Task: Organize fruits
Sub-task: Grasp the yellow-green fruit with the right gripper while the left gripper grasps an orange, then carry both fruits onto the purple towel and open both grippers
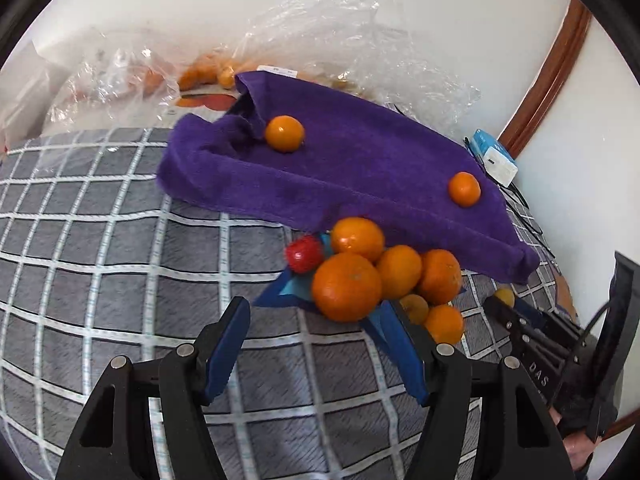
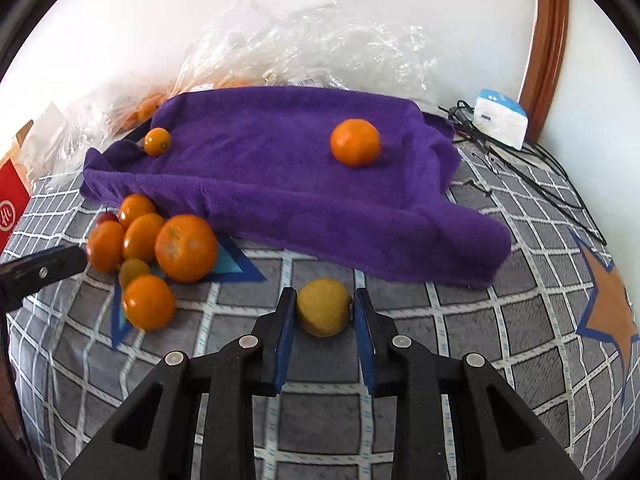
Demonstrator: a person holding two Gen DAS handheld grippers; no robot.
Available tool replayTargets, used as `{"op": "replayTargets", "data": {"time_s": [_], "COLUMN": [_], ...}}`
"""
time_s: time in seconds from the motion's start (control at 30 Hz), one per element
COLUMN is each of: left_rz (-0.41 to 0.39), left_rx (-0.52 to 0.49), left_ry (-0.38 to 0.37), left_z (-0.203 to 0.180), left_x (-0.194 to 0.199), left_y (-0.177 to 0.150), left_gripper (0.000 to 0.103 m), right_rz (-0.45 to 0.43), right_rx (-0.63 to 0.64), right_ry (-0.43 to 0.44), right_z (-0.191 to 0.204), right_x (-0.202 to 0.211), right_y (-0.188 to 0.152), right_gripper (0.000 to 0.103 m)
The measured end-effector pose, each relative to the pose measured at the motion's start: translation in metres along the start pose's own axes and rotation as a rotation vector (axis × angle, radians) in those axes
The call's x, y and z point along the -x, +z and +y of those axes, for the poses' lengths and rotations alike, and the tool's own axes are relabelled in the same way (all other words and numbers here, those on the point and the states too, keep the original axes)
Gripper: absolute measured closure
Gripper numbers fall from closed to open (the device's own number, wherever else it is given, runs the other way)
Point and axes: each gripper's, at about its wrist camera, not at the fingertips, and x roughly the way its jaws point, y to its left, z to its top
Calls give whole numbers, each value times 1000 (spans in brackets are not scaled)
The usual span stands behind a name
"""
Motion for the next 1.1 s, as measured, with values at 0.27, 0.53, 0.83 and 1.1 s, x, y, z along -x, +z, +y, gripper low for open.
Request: {"op": "replayTargets", "data": {"time_s": [0.27,0.53,0.83,1.1], "left_rz": [-58,-80,-176,-237], "left_rx": [-6,-74,-24,3], "left_ry": [30,23,-4,-19], "left_z": [-9,-23,-14,-4], "left_x": [-11,-11,11,34], "left_y": [-1,-4,-3,1], "left_gripper": [42,66,66,66], "right_rz": [6,-7,-26,-44], "right_rx": [-28,-43,-71,-90], "right_ry": [90,92,107,104], "right_z": [-7,-7,-14,-17], "right_x": [-2,-1,2,11], "right_y": [1,-1,-2,-4], "right_gripper": [74,74,74,74]}}
